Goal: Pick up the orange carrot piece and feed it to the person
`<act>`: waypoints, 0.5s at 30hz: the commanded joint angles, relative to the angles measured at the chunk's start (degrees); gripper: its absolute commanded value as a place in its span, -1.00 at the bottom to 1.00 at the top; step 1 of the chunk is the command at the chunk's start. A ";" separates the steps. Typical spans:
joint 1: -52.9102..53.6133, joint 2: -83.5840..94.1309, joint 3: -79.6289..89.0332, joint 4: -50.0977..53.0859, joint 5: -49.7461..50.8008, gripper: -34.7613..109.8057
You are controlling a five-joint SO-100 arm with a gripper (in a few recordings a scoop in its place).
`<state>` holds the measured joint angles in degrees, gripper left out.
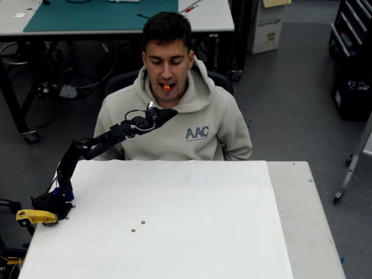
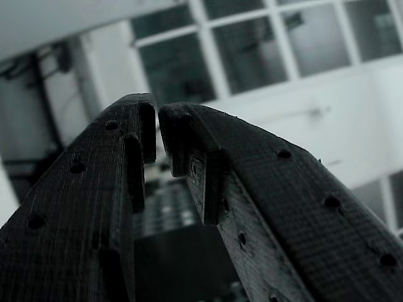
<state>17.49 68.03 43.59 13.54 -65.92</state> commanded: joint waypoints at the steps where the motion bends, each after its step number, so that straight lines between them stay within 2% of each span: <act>1: 0.88 16.70 12.13 -0.35 3.78 -0.56; 8: 0.88 29.79 34.28 0.09 13.54 -0.56; 15: 0.00 42.36 55.55 0.09 27.60 -0.56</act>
<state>17.49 98.70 92.37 13.54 -43.68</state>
